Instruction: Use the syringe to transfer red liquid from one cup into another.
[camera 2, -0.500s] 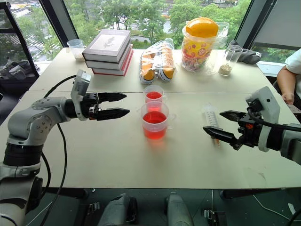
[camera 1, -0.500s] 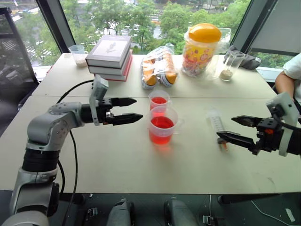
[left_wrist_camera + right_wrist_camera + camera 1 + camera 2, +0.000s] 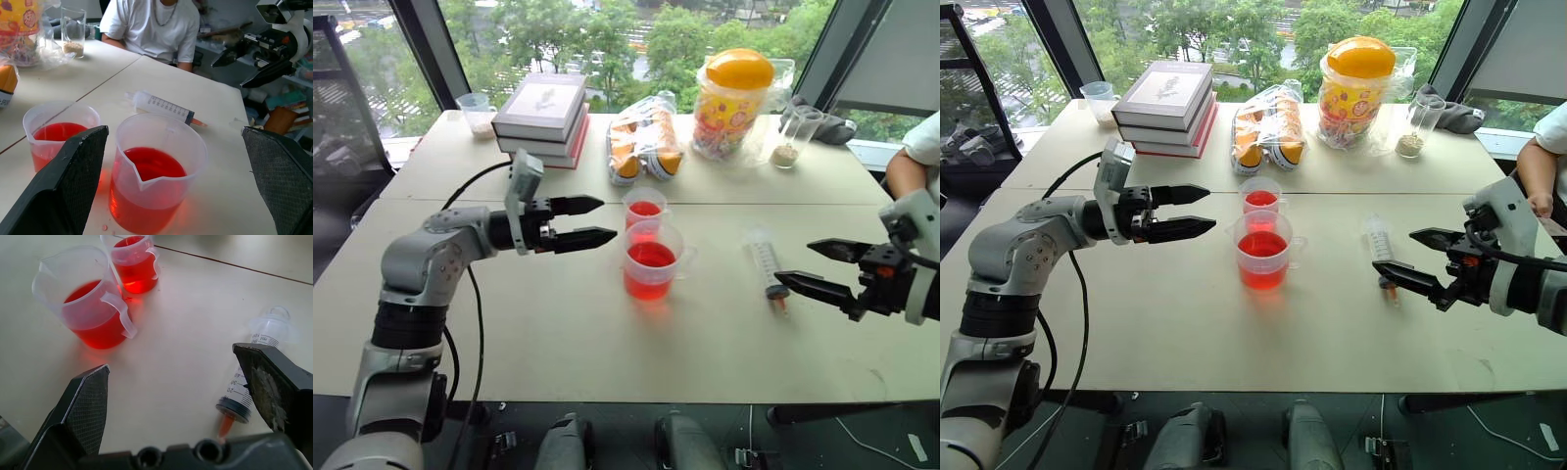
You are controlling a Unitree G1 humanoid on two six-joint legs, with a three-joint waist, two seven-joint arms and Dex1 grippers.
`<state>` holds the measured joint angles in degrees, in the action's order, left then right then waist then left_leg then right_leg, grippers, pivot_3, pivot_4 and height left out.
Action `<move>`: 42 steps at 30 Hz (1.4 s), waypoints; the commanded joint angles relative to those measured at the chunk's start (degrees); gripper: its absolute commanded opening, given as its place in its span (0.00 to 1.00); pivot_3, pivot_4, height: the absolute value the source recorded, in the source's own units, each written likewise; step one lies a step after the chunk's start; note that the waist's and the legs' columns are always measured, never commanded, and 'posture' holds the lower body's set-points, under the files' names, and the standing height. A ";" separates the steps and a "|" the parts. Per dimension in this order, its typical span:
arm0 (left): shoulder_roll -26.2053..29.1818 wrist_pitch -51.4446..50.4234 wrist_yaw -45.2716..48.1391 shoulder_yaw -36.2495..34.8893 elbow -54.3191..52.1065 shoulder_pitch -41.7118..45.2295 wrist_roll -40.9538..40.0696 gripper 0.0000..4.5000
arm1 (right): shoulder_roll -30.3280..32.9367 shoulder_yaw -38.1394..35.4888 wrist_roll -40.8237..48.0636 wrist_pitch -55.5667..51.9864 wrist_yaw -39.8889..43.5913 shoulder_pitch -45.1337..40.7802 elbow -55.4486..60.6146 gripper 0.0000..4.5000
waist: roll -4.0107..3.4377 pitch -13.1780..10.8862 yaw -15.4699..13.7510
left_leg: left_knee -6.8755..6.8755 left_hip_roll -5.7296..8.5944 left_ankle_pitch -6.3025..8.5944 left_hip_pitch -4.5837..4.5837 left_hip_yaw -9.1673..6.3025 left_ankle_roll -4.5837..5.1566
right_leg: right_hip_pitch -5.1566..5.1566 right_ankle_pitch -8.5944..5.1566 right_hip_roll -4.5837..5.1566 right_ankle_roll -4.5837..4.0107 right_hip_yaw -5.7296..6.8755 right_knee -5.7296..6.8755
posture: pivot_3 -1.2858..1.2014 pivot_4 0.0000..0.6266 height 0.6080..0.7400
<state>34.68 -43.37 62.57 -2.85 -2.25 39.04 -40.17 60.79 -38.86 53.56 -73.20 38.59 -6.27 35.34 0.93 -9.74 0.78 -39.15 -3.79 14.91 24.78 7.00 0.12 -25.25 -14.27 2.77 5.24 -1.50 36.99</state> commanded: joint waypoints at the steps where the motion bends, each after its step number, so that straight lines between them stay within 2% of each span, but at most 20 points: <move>1: -0.48 1.33 0.24 -0.36 -0.82 0.66 -0.21 1.00 | 3.29 0.66 -2.22 0.47 -0.75 -0.14 -1.97 0.98 | 0.00 0.00 -0.02 | 0.00 0.00 0.00 0.00 0.00 0.00 | 0.00 0.00 0.00 0.00 0.00 0.00 | 0.52 0.24 1.00; 7: -1.41 2.54 1.35 1.30 -0.02 0.45 1.12 1.00 | 8.62 6.24 -0.49 -5.59 -0.62 -3.85 -6.72 0.98 | 0.00 0.00 0.05 | 0.00 0.00 0.00 0.00 0.01 0.00 | -0.01 0.00 0.01 -0.01 0.00 0.00 | 0.52 0.24 1.00; 12: -2.09 3.96 1.95 1.74 1.41 1.51 1.75 1.00 | 10.60 21.50 -5.13 -6.98 -1.19 -16.29 -19.58 0.98 | 0.01 0.00 0.32 | -0.01 -0.01 0.00 -0.04 0.07 0.00 | -0.03 -0.01 0.02 -0.03 -0.06 -0.01 | 0.52 0.24 1.00; 16: -2.78 4.38 1.96 1.81 1.45 1.45 2.03 1.00 | 7.85 33.85 -11.53 -6.28 -0.67 -28.83 -32.37 0.98 | 0.00 -0.01 0.36 | 0.02 -0.01 0.00 -0.03 0.18 0.00 | -0.11 -0.01 0.02 -0.04 -0.13 -0.01 | 0.52 0.24 1.00; 19: -3.12 4.77 1.91 2.07 1.12 0.97 2.35 1.00 | 3.27 45.81 -19.69 -3.03 1.74 -39.15 -45.25 0.98 | 0.00 0.00 0.46 | 0.07 -0.01 0.01 -0.01 0.24 0.01 | -0.15 -0.01 0.01 -0.03 -0.14 -0.02 | 0.52 0.24 1.00; 26: -2.60 4.79 0.45 0.88 -1.11 -0.82 2.08 1.00 | -4.14 62.19 -35.07 8.47 10.86 -50.93 -64.73 0.98 | -0.03 -0.02 0.08 | 0.06 -0.01 0.02 0.18 0.39 0.04 | -0.30 0.03 -0.02 0.04 -0.13 0.02 | 0.52 0.24 1.00; 32: -2.75 4.17 -1.79 -0.11 -3.88 -3.29 1.16 1.00 | -12.78 66.01 -44.54 17.02 15.24 -58.34 -82.66 0.98 | -0.03 -0.02 0.20 | 0.03 -0.02 0.02 0.23 0.43 0.04 | -0.33 0.11 -0.02 0.18 -0.11 0.02 | 0.52 0.24 1.00; 37: -2.63 4.20 -2.71 -0.47 -4.86 -4.42 0.88 1.00 | -17.97 65.87 -49.90 19.78 16.64 -61.88 -90.91 0.98 | -0.04 -0.01 0.26 | 0.02 -0.02 0.02 0.23 0.44 0.03 | -0.32 0.13 -0.02 0.22 -0.10 0.05 | 0.52 0.24 1.00; 40: -2.57 4.23 -3.20 -0.68 -5.29 -4.80 0.66 1.00 | -19.85 65.81 -52.25 19.98 17.88 -62.72 -92.69 0.80 | -0.04 -0.01 0.31 | 0.00 -0.02 0.02 0.22 0.44 0.03 | -0.31 0.13 -0.02 0.22 -0.10 0.08 | 0.52 0.24 1.00; 42: -2.63 4.56 -3.58 -0.60 -5.31 -4.75 0.87 1.00 | -20.57 65.37 -53.14 19.68 19.12 -62.79 -92.85 0.57 | -0.05 -0.01 0.34 | 0.00 -0.02 0.01 0.22 0.43 0.02 | -0.31 0.14 -0.02 0.22 -0.09 0.10 | 0.52 0.24 1.00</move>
<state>31.84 -39.51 59.41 -1.67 -5.49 33.92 -38.26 40.89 27.48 1.24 -53.41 56.18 -68.24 -57.03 0.87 -9.75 1.12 -39.14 -3.82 14.92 24.99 7.43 0.14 -25.56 -14.13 2.75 5.46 -1.59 37.10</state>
